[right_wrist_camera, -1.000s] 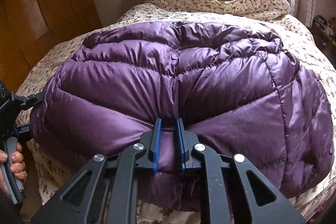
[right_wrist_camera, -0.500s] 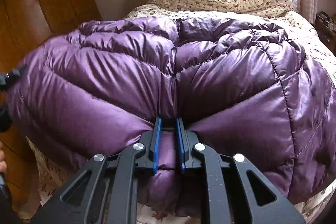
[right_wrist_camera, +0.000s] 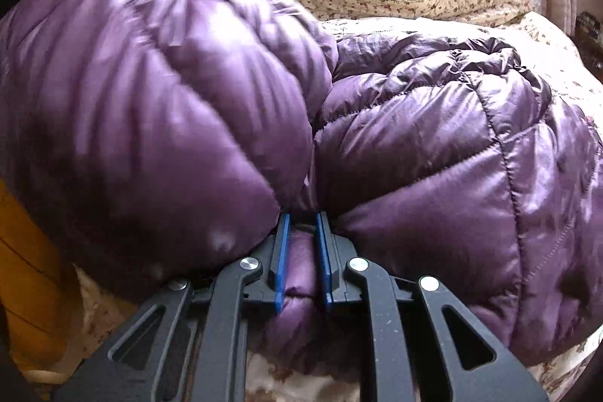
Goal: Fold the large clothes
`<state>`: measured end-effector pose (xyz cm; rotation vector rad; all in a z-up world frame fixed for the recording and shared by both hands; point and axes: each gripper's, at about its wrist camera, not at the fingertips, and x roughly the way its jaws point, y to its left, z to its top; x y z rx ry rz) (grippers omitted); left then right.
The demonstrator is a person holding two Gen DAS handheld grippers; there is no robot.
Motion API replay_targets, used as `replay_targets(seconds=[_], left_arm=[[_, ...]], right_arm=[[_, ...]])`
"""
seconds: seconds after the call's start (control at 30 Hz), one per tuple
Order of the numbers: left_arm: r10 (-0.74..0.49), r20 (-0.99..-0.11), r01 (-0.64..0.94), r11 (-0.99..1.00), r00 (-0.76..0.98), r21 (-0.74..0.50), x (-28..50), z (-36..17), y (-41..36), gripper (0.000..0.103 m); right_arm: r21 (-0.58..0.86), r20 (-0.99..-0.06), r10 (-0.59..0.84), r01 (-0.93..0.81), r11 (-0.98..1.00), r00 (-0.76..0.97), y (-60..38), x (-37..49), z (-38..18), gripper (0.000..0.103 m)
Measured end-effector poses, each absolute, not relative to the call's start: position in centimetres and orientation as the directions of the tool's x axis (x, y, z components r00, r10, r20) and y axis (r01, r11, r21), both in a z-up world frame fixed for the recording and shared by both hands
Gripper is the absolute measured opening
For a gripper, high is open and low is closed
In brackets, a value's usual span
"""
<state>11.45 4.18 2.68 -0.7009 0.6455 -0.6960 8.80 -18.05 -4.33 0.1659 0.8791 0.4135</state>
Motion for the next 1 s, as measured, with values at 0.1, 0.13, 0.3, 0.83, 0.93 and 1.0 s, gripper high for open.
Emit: replay_targets(seconds=[0.1,0.13,0.3,0.83,0.93,1.0], left_arm=[[-0.762,-0.302,0.369,0.568,0.573,-0.736,12.1,3.2,2.0,0.023],[-0.768,-0.308,0.376,0.568,0.561,-0.732,12.4,3.3,1.1,0.023],[-0.772,-0.367,0.390,0.596,0.518,-0.702,13.6,3.4,-2.8,0.023],[-0.720,-0.567,0.451,0.694,0.401,-0.561,15.8,0.7,-16.4,0.056],[-0.685,-0.612,0.470,0.724,0.395,-0.506,16.0,-0.2,-19.1,0.060],[-0.672,-0.633,0.475,0.732,0.384,-0.488,16.2,-1.1,-19.9,0.060]], right_arm=[[0.318,-0.710,0.423,-0.280,0.906,0.563,-19.6,7.9,-3.2,0.015],[0.315,-0.708,0.418,-0.275,0.908,0.569,-20.4,7.4,-2.6,0.015],[0.291,-0.705,0.357,-0.210,0.933,0.613,-24.3,5.9,-0.4,0.020],[0.185,-0.776,0.072,0.117,0.976,0.627,-37.7,2.9,-0.4,0.040],[0.183,-0.788,0.068,0.127,0.975,0.613,-38.3,2.8,-1.2,0.040],[0.189,-0.794,0.071,0.135,0.973,0.604,-38.6,2.9,-1.5,0.040]])
